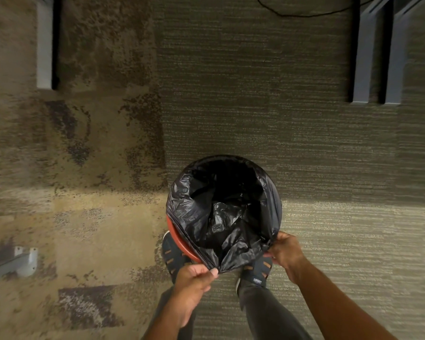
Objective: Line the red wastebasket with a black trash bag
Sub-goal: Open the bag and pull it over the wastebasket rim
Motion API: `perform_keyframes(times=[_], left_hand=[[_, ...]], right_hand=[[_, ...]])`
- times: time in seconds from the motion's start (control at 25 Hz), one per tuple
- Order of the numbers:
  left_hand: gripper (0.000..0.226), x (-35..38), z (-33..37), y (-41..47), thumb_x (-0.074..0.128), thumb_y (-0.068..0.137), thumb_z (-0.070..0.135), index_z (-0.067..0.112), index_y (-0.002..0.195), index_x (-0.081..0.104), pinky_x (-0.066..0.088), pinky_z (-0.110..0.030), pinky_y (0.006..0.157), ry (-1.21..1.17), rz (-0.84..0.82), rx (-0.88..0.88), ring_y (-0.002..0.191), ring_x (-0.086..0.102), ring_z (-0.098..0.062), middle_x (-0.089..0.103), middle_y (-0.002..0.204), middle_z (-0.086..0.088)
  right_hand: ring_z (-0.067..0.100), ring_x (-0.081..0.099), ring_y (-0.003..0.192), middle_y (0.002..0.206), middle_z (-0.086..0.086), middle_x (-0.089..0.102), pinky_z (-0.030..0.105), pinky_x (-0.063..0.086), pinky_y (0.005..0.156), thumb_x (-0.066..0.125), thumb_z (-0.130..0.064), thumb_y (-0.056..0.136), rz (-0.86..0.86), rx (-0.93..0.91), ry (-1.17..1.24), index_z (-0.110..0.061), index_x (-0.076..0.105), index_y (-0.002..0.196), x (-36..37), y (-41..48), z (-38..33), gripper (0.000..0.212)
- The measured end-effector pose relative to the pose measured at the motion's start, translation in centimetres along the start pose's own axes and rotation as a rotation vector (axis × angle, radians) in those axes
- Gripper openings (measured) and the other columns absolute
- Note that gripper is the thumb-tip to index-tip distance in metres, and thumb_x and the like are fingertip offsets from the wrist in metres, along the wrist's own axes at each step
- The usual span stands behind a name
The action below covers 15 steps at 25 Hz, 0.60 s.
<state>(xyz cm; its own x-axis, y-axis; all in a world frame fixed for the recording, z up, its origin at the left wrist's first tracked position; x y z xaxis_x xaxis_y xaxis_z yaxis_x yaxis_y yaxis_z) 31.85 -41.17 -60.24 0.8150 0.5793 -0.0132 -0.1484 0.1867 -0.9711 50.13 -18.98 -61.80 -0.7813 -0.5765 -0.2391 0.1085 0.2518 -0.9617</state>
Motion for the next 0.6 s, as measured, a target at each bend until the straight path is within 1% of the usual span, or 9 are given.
perform_keyframes(times=[0.04, 0.12, 0.2, 0.28, 0.36, 0.44, 0.48, 0.52, 0.6], left_hand=[[0.025, -0.5, 0.1, 0.1, 0.082, 0.095, 0.019, 0.009, 0.074, 0.072, 0.061, -0.039, 0.09, 0.016, 0.007, 0.012, 0.099, 0.081, -0.028, 0.085, 0.089, -0.011], [0.025, -1.2, 0.2, 0.2, 0.081, 0.095, 0.012, 0.006, 0.071, 0.076, 0.063, -0.047, 0.1, -0.008, 0.039, 0.052, 0.102, 0.084, -0.033, 0.087, 0.089, -0.018], [0.019, -1.8, -0.6, 0.1, 0.08, 0.094, 0.005, 0.003, 0.074, 0.08, 0.067, -0.046, 0.094, -0.176, 0.128, 0.066, 0.1, 0.083, -0.042, 0.085, 0.091, -0.026], [0.007, -2.1, -1.8, -0.1, 0.073, 0.096, -0.005, -0.008, 0.09, 0.077, 0.071, -0.038, 0.081, -0.412, 0.228, 0.048, 0.097, 0.082, -0.044, 0.081, 0.1, -0.033], [0.011, -2.6, -2.3, 0.2, 0.065, 0.1, -0.009, -0.015, 0.109, 0.068, 0.071, -0.033, 0.071, -0.513, 0.323, 0.052, 0.082, 0.082, -0.036, 0.078, 0.094, -0.033], [0.015, -3.2, -1.6, 0.6, 0.061, 0.103, -0.009, -0.017, 0.117, 0.063, 0.071, -0.029, 0.065, -0.466, 0.407, 0.08, 0.065, 0.081, -0.023, 0.078, 0.076, -0.02], [0.016, -3.5, -1.0, 0.7, 0.059, 0.105, -0.009, -0.016, 0.119, 0.063, 0.07, -0.028, 0.065, -0.428, 0.433, 0.094, 0.065, 0.08, -0.021, 0.078, 0.078, -0.016], [0.015, -3.7, -0.4, 0.8, 0.058, 0.106, -0.007, -0.011, 0.118, 0.066, 0.07, -0.029, 0.065, -0.394, 0.448, 0.104, 0.069, 0.08, -0.023, 0.079, 0.087, -0.018], [0.021, -4.4, 1.2, 0.7, 0.053, 0.109, -0.005, 0.005, 0.105, 0.071, 0.07, -0.031, 0.064, -0.324, 0.499, 0.135, 0.077, 0.079, -0.028, 0.079, 0.099, -0.022]], right_hand=[[0.025, 0.07, 0.067, 0.096, 0.022, 0.079, 0.031, 0.06, 0.056, 0.054, 0.032, 0.087, 0.003, 0.014, 0.023, 0.008, 0.073, 0.103, 0.2, 0.1, 0.3, 0.035], [0.03, 0.069, 0.072, 0.102, 0.029, 0.078, 0.039, 0.063, 0.068, 0.058, 0.031, 0.086, 0.014, 0.027, 0.041, 0.01, 0.072, 0.1, 0.7, 0.3, 0.7, 0.029], [0.032, 0.069, 0.076, 0.102, 0.03, 0.078, 0.043, 0.064, 0.076, 0.067, 0.028, 0.083, 0.029, 0.034, -0.036, 0.01, 0.073, 0.102, 1.0, 0.5, 1.3, 0.027], [0.03, 0.069, 0.067, 0.085, 0.024, 0.077, 0.036, 0.063, 0.061, 0.068, 0.028, 0.081, 0.038, 0.082, -0.064, 0.011, 0.072, 0.105, 1.4, 0.3, 2.2, 0.029], [0.028, 0.07, 0.058, 0.074, 0.019, 0.074, 0.032, 0.058, 0.047, 0.058, 0.03, 0.086, 0.003, 0.132, 0.013, 0.008, 0.067, 0.1, 1.9, -0.1, 3.0, 0.028], [0.028, 0.069, 0.063, 0.085, 0.023, 0.071, 0.033, 0.053, 0.052, 0.051, 0.026, 0.091, 0.01, 0.111, 0.106, 0.003, 0.062, 0.1, 1.5, -0.6, 2.8, 0.028], [0.03, 0.069, 0.072, 0.092, 0.026, 0.07, 0.034, 0.052, 0.058, 0.051, 0.022, 0.093, 0.077, 0.048, 0.102, 0.003, 0.063, 0.103, 0.7, -0.8, 2.2, 0.024], [0.033, 0.069, 0.079, 0.095, 0.028, 0.071, 0.035, 0.052, 0.063, 0.053, 0.014, 0.096, 0.218, -0.052, 0.039, 0.003, 0.064, 0.103, -0.7, -1.1, 1.2, 0.017], [0.035, 0.067, 0.086, 0.091, 0.017, 0.072, 0.037, 0.05, 0.072, 0.058, -0.004, 0.1, 0.574, -0.357, -0.188, -0.004, 0.066, 0.101, -3.4, -3.5, -2.9, 0.008]])
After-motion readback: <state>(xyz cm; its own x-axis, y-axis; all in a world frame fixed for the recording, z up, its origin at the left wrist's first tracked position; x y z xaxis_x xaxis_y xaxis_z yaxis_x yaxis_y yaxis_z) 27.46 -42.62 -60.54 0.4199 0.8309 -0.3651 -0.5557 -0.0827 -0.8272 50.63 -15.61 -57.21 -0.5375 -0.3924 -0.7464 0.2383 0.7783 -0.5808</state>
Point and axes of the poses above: each hand's wrist, its own y-axis towards the middle knuckle, its own x-axis out of the palm, z = x × y, the point moved 7 cm from there along y, towards the middle knuckle
